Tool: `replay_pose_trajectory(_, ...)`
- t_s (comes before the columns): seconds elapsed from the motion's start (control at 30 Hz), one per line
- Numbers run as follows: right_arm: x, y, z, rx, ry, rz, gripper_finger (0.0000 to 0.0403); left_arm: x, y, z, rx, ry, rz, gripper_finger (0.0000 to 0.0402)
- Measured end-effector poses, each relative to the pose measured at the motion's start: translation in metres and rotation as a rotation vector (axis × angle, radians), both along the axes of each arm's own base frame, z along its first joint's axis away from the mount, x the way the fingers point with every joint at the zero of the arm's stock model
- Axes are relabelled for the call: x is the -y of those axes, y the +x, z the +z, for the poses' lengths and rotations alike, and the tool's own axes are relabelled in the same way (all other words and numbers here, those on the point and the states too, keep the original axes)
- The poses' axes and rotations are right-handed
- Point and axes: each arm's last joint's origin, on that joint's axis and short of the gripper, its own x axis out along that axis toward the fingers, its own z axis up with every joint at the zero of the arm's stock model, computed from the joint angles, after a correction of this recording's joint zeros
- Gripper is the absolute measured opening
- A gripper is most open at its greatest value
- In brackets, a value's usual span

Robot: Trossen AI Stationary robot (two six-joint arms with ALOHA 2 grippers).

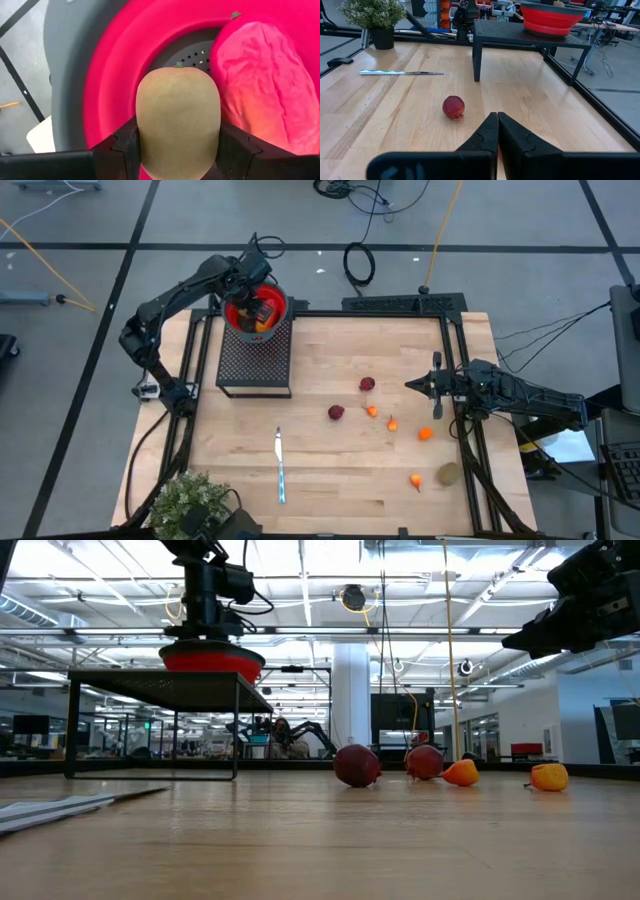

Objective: Pick & Place Fruit
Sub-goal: Put the kiwi into the red strainer bowl on the shelf, then put the pomegranate into the red strainer bowl on the shelf

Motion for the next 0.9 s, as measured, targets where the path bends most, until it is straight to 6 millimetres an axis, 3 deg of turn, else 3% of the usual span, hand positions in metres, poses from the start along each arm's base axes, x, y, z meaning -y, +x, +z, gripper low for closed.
replay_pose_trajectory(0.17,0.000,0.000,0.000,0.000,0.000,0.000,0.0000,0.000,0.000,0.000,-0.003,0.004,-0.017,0.0192)
replay_pose_trajectory(0.7,0.000,0.000,0.000,0.000,0.001,0.000,0.0000,-0.002,0.002,0.002,-0.006,0.037,-0.072,0.0299)
replay_pose_trajectory(0.9,0.000,0.000,0.000,0.000,0.001,0.000,0.0000,0.004,-0.003,0.027,0.005,0.100,-0.105,0.0309)
